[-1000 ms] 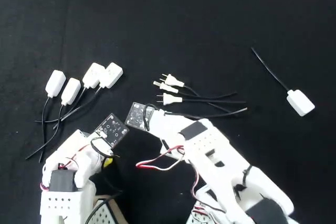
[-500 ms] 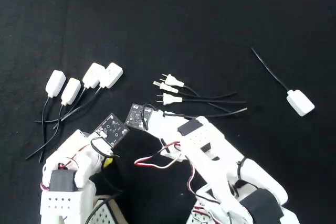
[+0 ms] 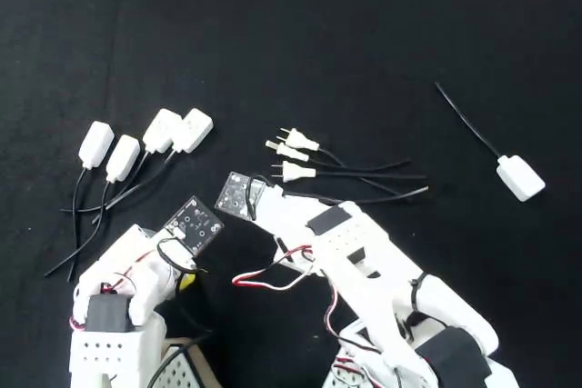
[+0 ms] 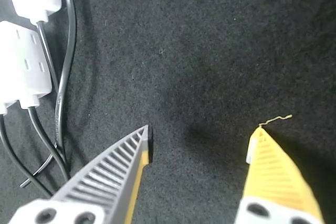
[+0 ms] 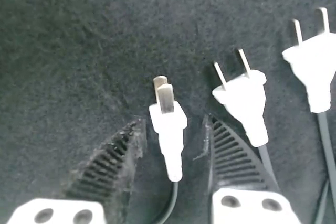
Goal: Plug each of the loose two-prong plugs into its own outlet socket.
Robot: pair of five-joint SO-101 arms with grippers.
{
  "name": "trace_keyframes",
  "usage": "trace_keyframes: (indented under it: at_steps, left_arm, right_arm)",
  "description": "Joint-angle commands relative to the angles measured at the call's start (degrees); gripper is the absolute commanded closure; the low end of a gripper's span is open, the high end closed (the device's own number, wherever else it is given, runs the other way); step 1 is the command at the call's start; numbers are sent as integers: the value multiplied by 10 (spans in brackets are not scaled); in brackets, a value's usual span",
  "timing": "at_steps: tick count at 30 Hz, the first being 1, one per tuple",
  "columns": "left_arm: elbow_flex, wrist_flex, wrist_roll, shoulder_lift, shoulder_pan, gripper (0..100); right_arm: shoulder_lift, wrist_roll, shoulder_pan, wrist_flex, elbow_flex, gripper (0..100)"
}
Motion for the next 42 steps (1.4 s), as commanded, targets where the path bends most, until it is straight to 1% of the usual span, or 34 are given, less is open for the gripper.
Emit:
trace_keyframes:
  at_steps: [1,5,10,19,22,24,27,28,31,34,37,42]
  left_arm:
    - [7,4,-5,-5,-8,700]
    - [7,4,-5,-5,-8,700]
    - [7,4,-5,-5,-8,700]
    - [7,4,-5,-5,-8,700]
    - [7,4,-5,-5,-8,700]
    - [7,4,-5,-5,-8,700]
    - [7,4,-5,-5,-8,700]
    - [7,4,-5,-5,-8,700]
    - [7,-1,-4,-5,-6,700]
    - [-5,-1,1,-6,-3,700]
    - [-26,-6,60,-6,-1,700]
    - [-55,-64,148,-6,-6,700]
  right_arm:
    - [0,-5,11,-5,-29,822]
    - [0,-5,11,-5,-29,832]
    - [0,-5,11,-6,-29,950]
    - [3,-6,12,-5,-29,956]
    - [4,-6,12,-5,-29,989]
    - [3,-8,12,-6,-29,987]
    - [-9,-30,17,2,-32,987]
    - [-24,-30,17,19,-35,987]
    - [-111,-33,14,79,-39,987]
    - [-256,-46,17,127,-22,987]
    - [-430,-71,14,190,5,987]
    - [-711,-102,8,312,23,987]
